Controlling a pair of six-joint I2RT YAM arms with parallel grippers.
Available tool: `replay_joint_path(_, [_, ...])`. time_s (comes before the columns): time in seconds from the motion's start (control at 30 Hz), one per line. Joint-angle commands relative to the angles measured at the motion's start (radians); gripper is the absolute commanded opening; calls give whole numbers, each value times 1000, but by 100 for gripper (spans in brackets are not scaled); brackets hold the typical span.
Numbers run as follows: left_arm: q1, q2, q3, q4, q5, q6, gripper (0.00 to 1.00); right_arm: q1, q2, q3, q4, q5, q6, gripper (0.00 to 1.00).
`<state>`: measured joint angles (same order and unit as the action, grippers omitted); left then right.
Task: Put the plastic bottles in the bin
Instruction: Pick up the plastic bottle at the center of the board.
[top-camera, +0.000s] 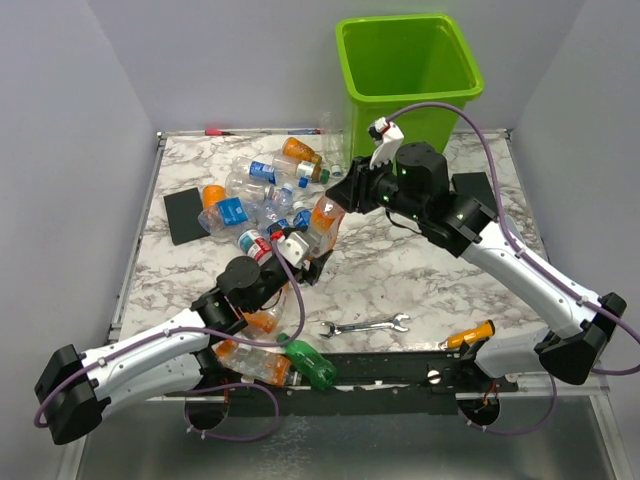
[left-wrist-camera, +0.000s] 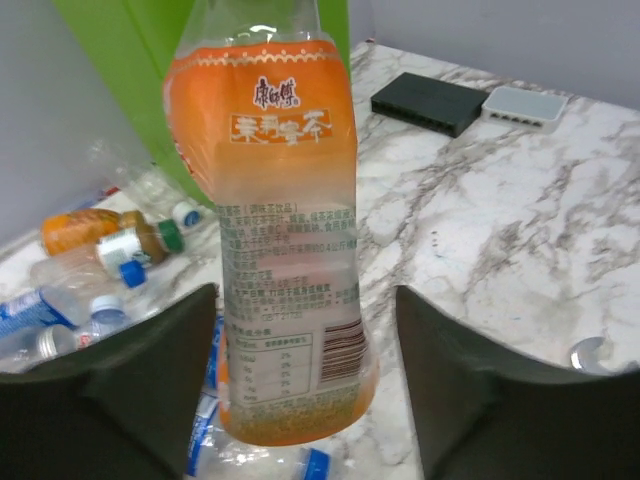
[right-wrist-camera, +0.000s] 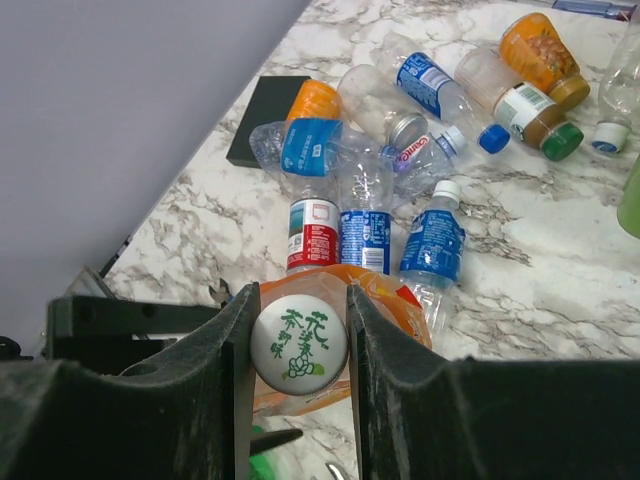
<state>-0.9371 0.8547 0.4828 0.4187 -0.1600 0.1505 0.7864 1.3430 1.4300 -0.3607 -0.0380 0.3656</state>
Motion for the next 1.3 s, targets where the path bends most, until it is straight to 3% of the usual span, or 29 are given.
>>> replay_joint_path(0.0, [-6, -38, -5, 21, -60, -11, 91, 5, -30, -10, 23, 4, 4, 0])
replay_joint_path(0.03, [-6, -40, -3, 20, -72, -14, 98, 5, -39, -9, 22, 7, 3, 0])
replay_joint_path(0.07, [-7, -43, -3, 20, -90, -21, 99, 5, -46, -8, 20, 20, 1, 0])
replay_joint_path(0.2, [-6, -58, 5, 17, -184, -51, 99, 5, -84, 28, -20, 105, -45, 0])
replay_joint_path(0.53, [-7, -128, -20, 52, -382, -44, 99, 5, -170, 330, -145, 331, -225, 0])
replay_joint_path(0.7, [-7, -110, -21, 55, -382, -45, 99, 5, -192, 367, 8, 474, -388, 0])
replay_joint_path(0.9, [-7, -92, -20, 55, -406, -34, 99, -27, -32, 503, 216, 641, -568, 0])
replay_joint_path(1.13, [-6, -109, -28, 55, -527, -6, 99, -293, 160, 645, 286, 515, -265, 0])
replay_joint_path(1.27, [-7, -116, -28, 55, -553, -7, 99, -390, 287, 757, 211, 457, -115, 0])
